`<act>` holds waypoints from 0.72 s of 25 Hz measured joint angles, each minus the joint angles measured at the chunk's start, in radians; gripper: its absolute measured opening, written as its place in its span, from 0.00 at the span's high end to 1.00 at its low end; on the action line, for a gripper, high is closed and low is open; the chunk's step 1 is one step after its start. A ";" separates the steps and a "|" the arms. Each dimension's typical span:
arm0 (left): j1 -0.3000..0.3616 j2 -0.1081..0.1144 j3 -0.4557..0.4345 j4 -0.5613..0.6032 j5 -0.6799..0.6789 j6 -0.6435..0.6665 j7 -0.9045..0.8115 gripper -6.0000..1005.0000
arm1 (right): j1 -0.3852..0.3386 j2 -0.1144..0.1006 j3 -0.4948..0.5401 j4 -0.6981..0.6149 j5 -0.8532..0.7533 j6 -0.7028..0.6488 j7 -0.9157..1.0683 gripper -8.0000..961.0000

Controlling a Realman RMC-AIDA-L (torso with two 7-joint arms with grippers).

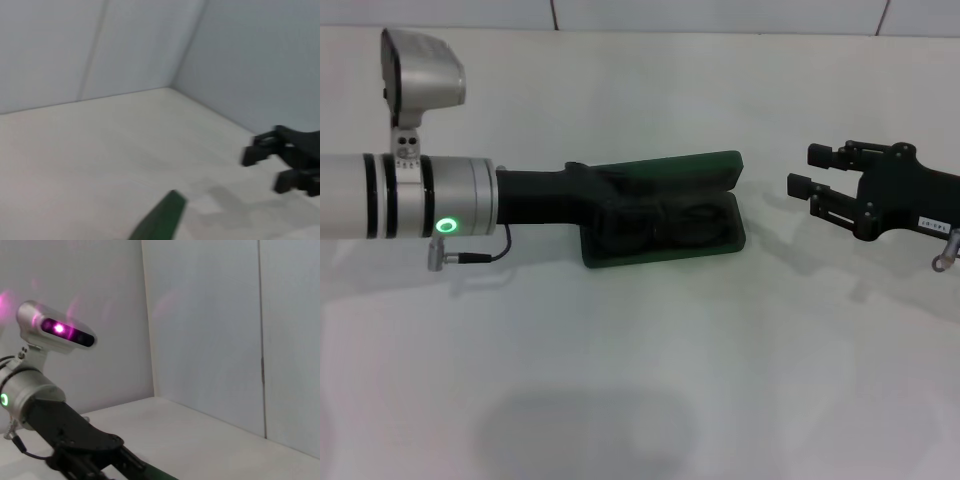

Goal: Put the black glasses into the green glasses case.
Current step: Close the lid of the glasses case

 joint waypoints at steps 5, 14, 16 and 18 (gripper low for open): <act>-0.002 0.000 0.008 -0.014 0.009 -0.041 -0.002 0.38 | -0.008 -0.002 0.000 0.001 0.000 0.000 0.000 0.55; 0.003 0.001 0.070 -0.024 0.013 -0.077 -0.004 0.38 | -0.009 -0.006 0.001 -0.006 -0.002 0.000 0.000 0.55; -0.004 0.001 0.071 -0.036 0.013 -0.089 -0.004 0.38 | -0.008 -0.006 0.001 -0.006 -0.002 -0.001 0.000 0.55; -0.006 0.001 0.071 -0.043 0.013 -0.097 -0.004 0.38 | -0.007 -0.005 0.001 -0.006 -0.002 -0.001 0.000 0.55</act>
